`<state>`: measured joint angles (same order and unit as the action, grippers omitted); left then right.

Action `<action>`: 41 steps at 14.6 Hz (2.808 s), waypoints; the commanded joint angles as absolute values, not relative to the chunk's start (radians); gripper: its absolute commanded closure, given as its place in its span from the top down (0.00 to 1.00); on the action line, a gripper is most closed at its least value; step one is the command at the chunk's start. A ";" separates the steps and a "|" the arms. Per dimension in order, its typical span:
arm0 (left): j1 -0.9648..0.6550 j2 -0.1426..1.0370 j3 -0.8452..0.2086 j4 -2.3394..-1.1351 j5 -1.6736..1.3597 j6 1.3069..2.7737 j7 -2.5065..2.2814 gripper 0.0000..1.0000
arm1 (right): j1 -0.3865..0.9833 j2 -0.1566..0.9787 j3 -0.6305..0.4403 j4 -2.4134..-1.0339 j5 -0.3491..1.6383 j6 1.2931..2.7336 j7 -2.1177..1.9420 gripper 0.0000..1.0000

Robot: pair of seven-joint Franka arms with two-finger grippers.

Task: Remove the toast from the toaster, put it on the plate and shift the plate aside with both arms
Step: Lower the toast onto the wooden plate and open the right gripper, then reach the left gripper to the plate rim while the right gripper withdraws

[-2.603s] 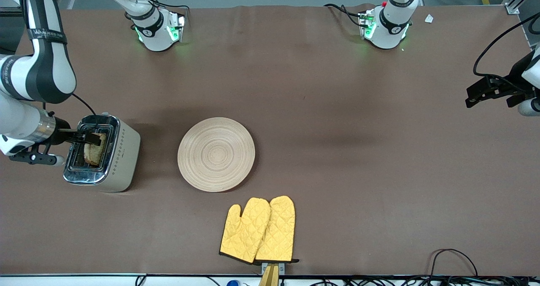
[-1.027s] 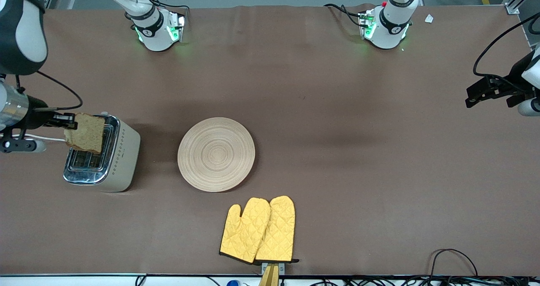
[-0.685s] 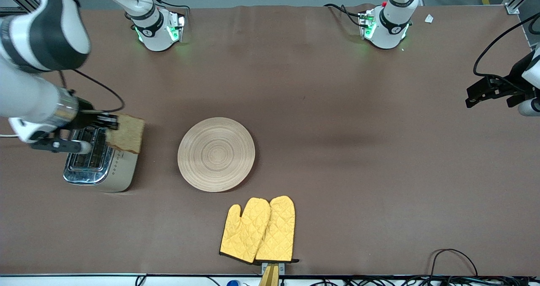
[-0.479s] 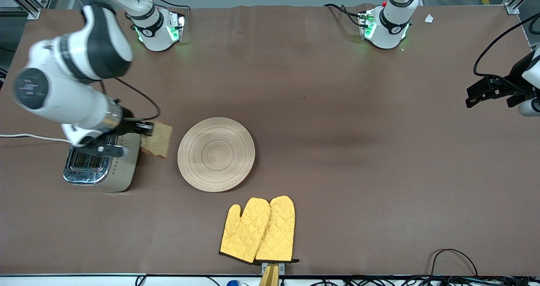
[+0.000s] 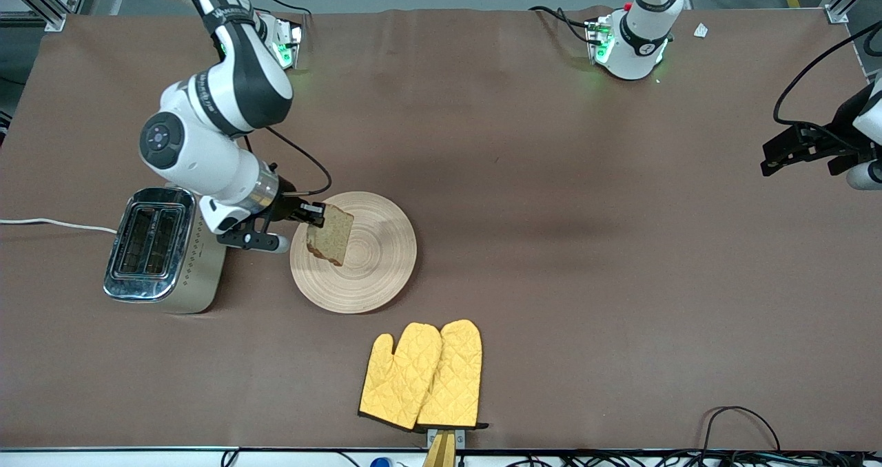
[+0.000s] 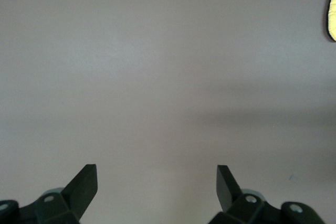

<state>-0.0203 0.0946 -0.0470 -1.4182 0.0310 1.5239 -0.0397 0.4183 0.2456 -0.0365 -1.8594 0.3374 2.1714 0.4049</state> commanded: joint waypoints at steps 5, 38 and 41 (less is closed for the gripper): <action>-0.017 0.097 -0.049 -1.414 0.040 1.528 -0.043 1.00 | 0.483 0.291 -0.044 -1.963 0.429 2.373 0.419 0.00; -0.437 0.896 -0.179 -1.367 -0.927 2.428 -0.250 1.00 | 0.327 0.374 -0.057 -2.111 0.492 2.429 0.155 1.00; -0.477 0.931 -0.186 -1.321 -0.934 2.457 -0.235 1.00 | 0.321 0.342 -0.074 -2.091 0.479 2.361 0.155 1.00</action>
<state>-0.4689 0.9051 -0.1843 -1.3812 -0.9115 2.4537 -0.2560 0.3343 0.3907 -0.0676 -2.0883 0.4722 2.4130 0.1702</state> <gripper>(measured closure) 0.000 0.172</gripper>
